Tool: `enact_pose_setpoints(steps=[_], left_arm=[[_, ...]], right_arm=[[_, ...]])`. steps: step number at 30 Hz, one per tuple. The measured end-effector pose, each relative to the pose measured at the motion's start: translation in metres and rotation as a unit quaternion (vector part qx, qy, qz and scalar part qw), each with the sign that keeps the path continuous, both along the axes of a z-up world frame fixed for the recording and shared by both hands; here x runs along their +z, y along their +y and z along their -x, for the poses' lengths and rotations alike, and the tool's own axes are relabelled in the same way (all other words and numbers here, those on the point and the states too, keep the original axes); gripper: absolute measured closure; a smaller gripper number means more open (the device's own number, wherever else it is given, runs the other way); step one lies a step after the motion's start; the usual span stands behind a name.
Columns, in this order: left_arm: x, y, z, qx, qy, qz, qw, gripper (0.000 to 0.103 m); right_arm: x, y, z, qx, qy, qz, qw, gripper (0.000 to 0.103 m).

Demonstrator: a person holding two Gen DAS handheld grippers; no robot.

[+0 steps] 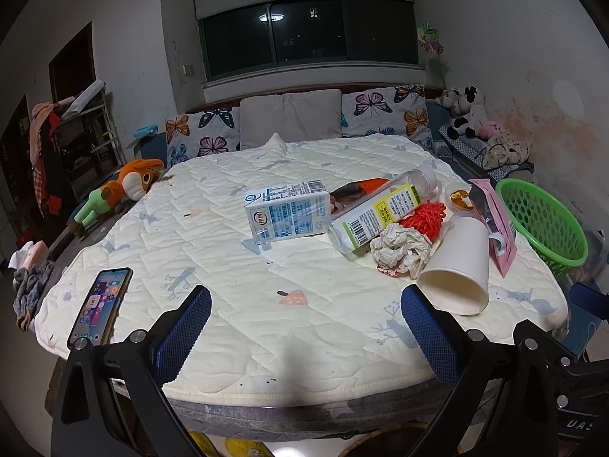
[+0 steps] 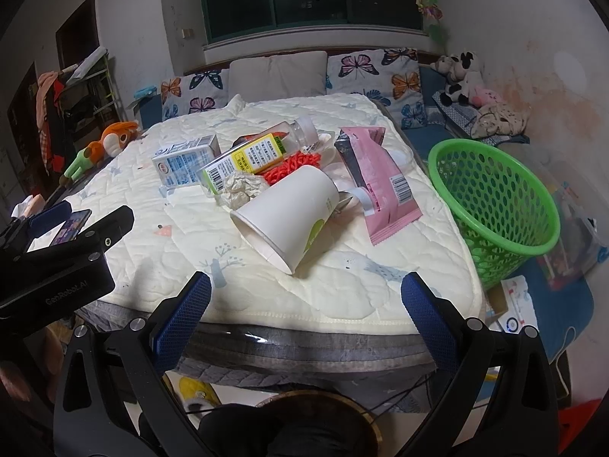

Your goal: Collect trash

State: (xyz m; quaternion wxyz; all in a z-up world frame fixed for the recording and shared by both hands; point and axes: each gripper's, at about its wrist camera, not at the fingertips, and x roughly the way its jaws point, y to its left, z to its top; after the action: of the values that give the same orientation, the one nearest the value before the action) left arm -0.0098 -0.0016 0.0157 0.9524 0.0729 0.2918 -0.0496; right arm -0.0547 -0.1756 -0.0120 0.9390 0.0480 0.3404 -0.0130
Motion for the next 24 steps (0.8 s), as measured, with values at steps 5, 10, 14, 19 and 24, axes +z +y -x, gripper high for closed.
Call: enact_pose_setpoints(steps=[5,10,14,19,24], left_arm=[[0.0,-0.0002,0.0001,-0.001,0.0,-0.001,1.0,0.006],[0.0,-0.0002,0.0001,-0.001,0.0,0.0,1.0,0.006],[0.0002,-0.0002,-0.0001,0.0,0.0,-0.001,1.0,0.006],[0.0003,-0.0001,-0.0001,0.0,-0.001,0.0,1.0,0.006],[0.0013,0.0007,-0.0011,0.0,0.0,0.001,1.0,0.006]], right_arm=[[-0.0001,-0.0003,0.0,0.0,0.0,0.0,1.0,0.004],[0.0007,0.0017,0.0007,0.001,0.0,0.001,1.0,0.004],[0.001,0.0022,0.0005,0.001,-0.001,0.001,1.0,0.004],[0.0016,0.0023,-0.0003,0.002,-0.001,0.002,1.0,0.004],[0.0017,0.0018,-0.0011,0.003,-0.001,0.001,1.0,0.004]])
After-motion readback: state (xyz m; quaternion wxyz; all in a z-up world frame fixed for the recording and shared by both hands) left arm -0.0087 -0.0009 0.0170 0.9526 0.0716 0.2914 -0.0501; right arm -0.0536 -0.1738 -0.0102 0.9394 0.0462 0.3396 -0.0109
